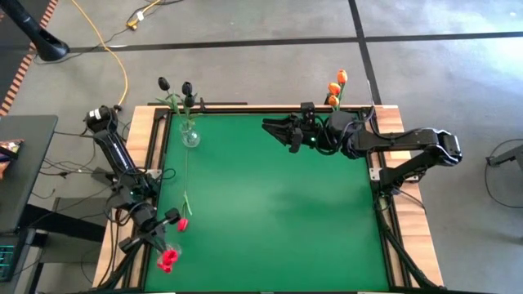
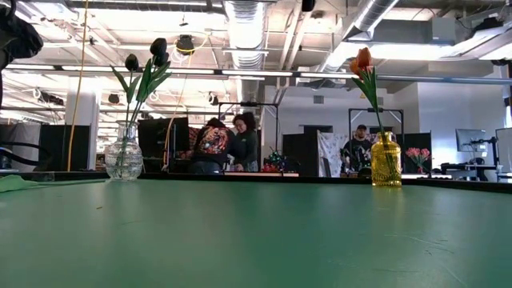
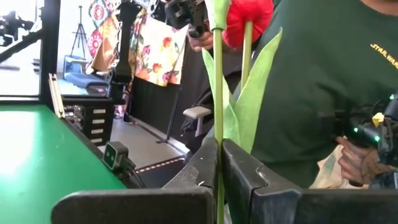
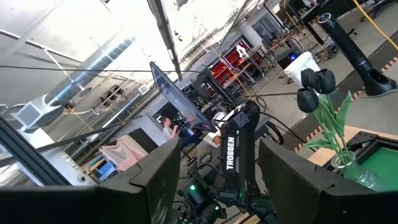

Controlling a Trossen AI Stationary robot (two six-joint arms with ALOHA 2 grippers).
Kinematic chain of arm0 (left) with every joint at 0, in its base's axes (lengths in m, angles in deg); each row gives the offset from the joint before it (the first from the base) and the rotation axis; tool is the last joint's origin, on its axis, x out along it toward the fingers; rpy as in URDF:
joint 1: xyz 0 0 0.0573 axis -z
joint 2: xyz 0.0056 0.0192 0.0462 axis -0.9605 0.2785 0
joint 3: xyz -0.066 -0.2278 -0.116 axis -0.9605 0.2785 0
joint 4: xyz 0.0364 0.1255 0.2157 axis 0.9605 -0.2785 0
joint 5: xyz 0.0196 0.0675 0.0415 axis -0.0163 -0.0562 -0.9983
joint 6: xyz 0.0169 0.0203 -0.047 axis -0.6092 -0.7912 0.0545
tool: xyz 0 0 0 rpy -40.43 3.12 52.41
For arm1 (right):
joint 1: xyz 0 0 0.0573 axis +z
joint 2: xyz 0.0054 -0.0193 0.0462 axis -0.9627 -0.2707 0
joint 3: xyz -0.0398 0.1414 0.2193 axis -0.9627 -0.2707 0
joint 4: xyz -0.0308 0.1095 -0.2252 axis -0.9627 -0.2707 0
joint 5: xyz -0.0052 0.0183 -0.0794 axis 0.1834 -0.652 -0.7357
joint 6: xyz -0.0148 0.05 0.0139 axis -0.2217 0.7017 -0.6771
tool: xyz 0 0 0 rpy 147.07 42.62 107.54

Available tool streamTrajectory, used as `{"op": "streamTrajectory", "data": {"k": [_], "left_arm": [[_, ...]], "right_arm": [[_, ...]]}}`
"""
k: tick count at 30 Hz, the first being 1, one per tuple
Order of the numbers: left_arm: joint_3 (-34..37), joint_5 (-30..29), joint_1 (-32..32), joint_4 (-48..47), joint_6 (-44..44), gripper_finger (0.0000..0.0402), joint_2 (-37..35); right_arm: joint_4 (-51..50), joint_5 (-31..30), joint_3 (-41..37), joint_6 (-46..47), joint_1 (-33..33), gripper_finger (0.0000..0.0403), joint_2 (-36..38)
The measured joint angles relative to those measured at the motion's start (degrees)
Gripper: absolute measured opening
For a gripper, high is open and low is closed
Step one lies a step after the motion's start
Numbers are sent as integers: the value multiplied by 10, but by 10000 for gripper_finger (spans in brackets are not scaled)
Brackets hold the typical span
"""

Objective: Sort flowers into vase by color
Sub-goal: Put the top red flower into the bottom left transparent vase

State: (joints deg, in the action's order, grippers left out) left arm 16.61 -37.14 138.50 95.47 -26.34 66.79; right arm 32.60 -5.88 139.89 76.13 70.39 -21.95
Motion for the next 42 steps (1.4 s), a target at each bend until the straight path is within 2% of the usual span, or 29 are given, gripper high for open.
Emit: {"op": "streamTrajectory", "data": {"k": [8,13,17,23,25,27,32,33,37,42], "left_arm": [[0,0,0,0,18,0,0],[0,6,0,0,6,0,0],[0,7,0,0,3,0,0],[0,7,0,0,3,0,0],[0,7,0,0,3,0,0],[0,8,0,2,4,0,0],[0,8,0,7,4,0,0],[0,8,0,8,4,0,0],[0,8,0,9,4,0,0],[0,3,0,10,4,0,0]], "right_arm": [[0,1,0,-2,4,244,0],[6,13,10,-29,38,244,-19],[2,34,67,-104,69,244,-80],[-9,145,199,-193,91,239,-189],[-27,176,242,-196,92,221,-219],[-43,209,283,-195,90,186,-248],[-69,292,344,-203,79,35,-305],[-68,318,352,-210,75,22,-318],[-72,344,373,-223,70,21,-358],[-73,407,397,-330,77,19,-382]]}}
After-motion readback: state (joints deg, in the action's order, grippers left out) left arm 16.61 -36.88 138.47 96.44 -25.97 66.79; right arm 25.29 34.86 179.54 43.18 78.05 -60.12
